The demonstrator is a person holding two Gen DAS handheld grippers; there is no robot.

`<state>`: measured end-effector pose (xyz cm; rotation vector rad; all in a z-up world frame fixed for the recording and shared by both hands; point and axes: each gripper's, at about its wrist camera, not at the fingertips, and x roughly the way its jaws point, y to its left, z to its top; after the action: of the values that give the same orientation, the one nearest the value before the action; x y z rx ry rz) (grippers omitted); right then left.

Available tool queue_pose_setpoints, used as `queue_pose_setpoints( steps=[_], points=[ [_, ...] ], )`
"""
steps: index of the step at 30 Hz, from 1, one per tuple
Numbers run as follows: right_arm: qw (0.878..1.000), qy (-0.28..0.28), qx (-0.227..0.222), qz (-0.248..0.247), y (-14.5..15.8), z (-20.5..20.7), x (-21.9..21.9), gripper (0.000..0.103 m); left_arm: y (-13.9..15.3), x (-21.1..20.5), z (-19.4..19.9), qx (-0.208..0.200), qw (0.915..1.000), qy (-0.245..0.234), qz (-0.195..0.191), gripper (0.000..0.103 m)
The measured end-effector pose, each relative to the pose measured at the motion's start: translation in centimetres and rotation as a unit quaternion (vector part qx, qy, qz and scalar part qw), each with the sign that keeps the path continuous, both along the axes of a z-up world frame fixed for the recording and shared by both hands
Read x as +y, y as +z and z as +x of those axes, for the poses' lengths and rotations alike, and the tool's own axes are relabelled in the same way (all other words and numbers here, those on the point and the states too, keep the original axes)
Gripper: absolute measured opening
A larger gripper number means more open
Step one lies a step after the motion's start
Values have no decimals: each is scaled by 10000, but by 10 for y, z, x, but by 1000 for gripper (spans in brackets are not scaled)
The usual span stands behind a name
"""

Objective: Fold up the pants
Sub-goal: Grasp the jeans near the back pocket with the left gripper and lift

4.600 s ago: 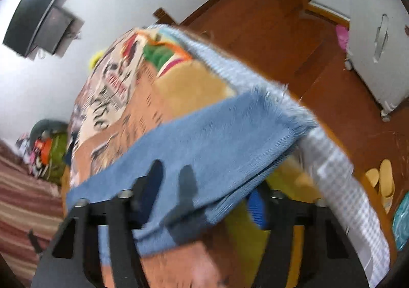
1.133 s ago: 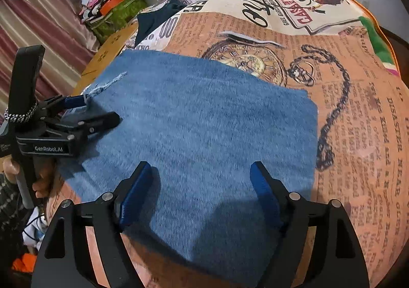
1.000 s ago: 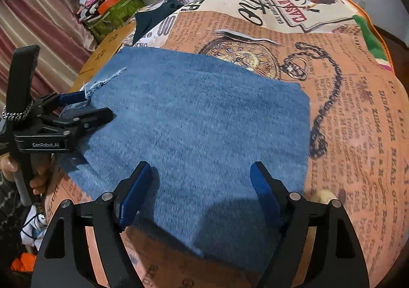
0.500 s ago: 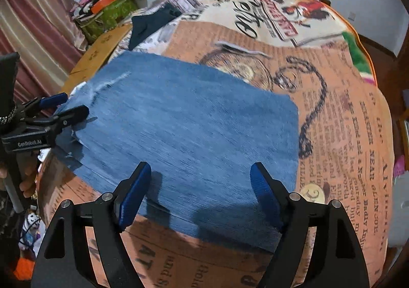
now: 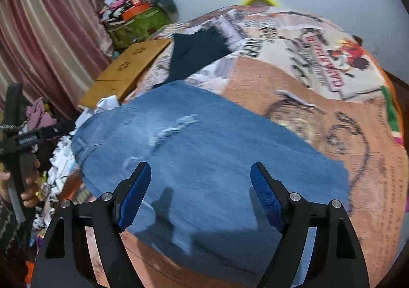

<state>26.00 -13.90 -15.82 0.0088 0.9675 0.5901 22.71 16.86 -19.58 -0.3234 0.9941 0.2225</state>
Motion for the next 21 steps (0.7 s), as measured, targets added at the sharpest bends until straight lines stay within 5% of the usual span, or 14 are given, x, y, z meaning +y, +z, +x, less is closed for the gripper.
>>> queue_pose_setpoints(
  steps=[9, 12, 21],
  points=[
    [9963, 371, 660, 414, -30, -2, 36, 73, -49, 58, -34, 518, 9919, 443, -1072, 103],
    [9971, 313, 580, 368, -30, -5, 38, 75, -65, 65, -41, 699, 9855, 463, -1472, 103],
    [9981, 425, 452, 25, -29, -8, 48, 75, -107, 80, -44, 678, 9520, 866, -2857, 103]
  ],
)
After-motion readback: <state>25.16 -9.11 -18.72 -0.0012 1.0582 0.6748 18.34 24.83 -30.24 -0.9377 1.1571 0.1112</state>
